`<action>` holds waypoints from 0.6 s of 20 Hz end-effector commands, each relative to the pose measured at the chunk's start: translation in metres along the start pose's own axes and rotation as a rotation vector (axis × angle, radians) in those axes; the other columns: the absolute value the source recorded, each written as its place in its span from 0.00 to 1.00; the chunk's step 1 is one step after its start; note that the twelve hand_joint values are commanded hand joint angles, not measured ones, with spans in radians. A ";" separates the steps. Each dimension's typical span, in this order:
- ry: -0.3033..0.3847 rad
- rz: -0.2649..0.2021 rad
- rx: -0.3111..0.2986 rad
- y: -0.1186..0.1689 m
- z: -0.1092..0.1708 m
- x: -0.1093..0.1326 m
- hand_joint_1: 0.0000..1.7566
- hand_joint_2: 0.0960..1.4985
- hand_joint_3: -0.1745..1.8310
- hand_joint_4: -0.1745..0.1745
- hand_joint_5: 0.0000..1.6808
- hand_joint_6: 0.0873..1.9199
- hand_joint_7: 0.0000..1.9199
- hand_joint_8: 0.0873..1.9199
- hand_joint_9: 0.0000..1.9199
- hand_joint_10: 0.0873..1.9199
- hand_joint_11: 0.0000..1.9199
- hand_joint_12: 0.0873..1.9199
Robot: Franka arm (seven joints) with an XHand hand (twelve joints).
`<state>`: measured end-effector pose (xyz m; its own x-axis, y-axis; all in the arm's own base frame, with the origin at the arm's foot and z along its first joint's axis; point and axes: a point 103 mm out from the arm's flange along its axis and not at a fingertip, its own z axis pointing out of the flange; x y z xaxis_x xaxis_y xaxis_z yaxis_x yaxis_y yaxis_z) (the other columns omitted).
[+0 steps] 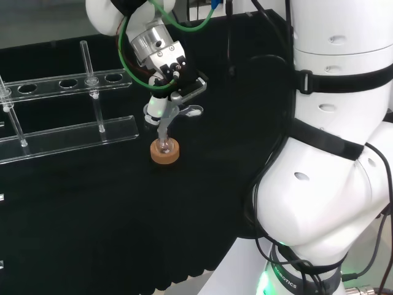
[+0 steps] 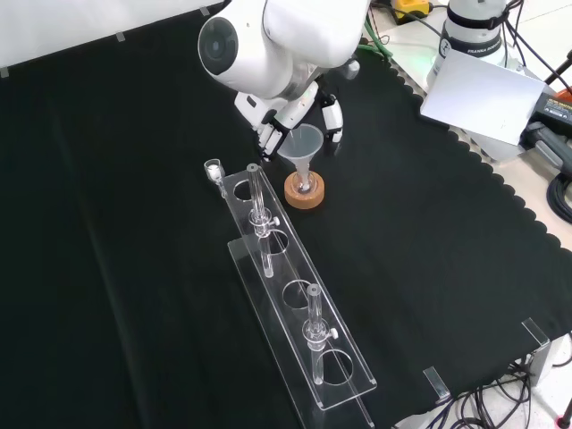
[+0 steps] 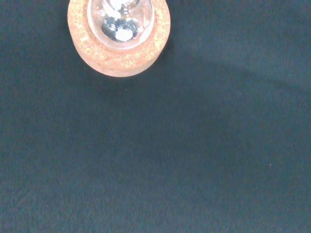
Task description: Place the funnel on the round-bottom flask.
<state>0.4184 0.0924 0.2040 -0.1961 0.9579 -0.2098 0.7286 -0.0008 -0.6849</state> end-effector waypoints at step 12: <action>0.042 -0.023 -0.034 -0.020 0.003 -0.013 0.23 0.41 0.18 0.40 0.03 0.00 0.00 0.04 0.02 0.44 0.12 0.74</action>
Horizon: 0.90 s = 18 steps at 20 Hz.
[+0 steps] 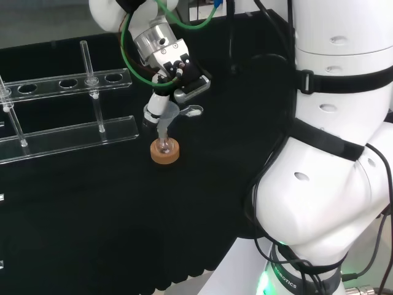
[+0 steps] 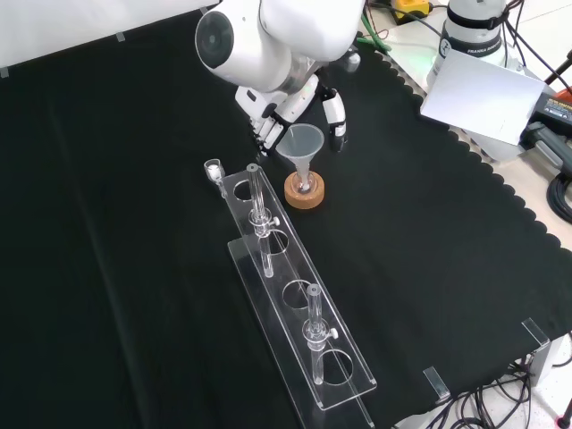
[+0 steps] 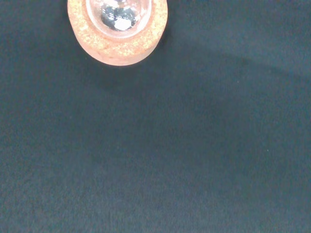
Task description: Place the funnel on the round-bottom flask.
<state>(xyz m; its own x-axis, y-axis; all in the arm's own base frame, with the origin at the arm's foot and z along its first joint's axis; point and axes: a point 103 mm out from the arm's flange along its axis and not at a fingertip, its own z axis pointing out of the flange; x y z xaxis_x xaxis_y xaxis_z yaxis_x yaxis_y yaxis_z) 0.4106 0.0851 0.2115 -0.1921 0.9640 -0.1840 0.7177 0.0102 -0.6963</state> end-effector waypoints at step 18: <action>0.135 0.003 -0.397 -0.075 0.006 -0.084 0.23 0.46 0.12 0.39 0.09 0.00 0.01 0.26 0.11 0.38 0.09 0.74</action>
<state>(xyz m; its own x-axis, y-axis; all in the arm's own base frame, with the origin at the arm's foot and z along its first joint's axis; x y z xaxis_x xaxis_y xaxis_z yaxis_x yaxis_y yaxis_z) 0.3801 0.0436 0.2651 -0.1536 0.9798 -0.1284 0.8823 0.0775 -0.4643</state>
